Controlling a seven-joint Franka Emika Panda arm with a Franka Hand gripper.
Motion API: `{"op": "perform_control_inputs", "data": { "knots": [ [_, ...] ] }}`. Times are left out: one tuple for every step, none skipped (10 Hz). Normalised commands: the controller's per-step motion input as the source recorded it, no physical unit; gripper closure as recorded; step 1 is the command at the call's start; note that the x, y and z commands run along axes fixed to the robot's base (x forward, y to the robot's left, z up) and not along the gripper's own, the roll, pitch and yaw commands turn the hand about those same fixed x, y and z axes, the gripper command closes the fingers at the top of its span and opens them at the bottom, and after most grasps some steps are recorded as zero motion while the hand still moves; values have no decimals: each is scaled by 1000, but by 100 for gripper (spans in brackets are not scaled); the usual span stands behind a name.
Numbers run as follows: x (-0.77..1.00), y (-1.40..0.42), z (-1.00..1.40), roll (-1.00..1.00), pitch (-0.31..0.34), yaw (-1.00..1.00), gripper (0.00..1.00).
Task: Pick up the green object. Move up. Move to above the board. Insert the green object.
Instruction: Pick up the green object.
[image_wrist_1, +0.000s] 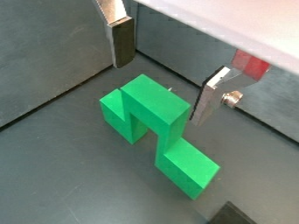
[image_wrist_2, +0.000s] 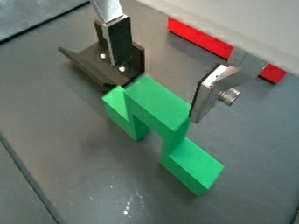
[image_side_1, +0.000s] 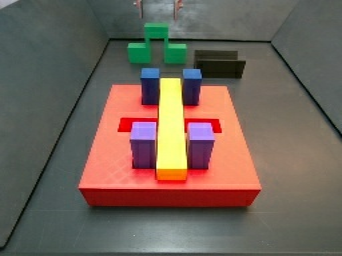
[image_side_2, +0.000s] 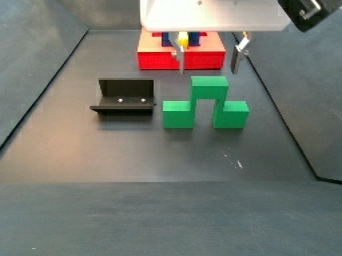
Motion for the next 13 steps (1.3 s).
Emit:
{"op": "perform_control_inputs", "data": {
  "knots": [
    [-174, 40, -197, 0, -114, -31, 0],
    [-83, 46, -191, 0, -110, 0, 0],
    [0, 69, -180, 0, -90, 0, 0],
    [0, 103, -226, 26, -76, 0, 0],
    [109, 83, -249, 0, -79, 0, 0],
    [191, 43, -231, 0, -63, 0, 0],
    [140, 20, -217, 0, -63, 0, 0],
    [89, 0, -234, 0, -73, 0, 0],
    [74, 0, -223, 0, -66, 0, 0],
    [77, 0, -260, 0, -67, 0, 0],
    [66, 0, -271, 0, -67, 0, 0],
    [43, 0, -280, 0, -71, 0, 0],
    [29, 0, -269, 0, -74, 0, 0]
  ]
}}
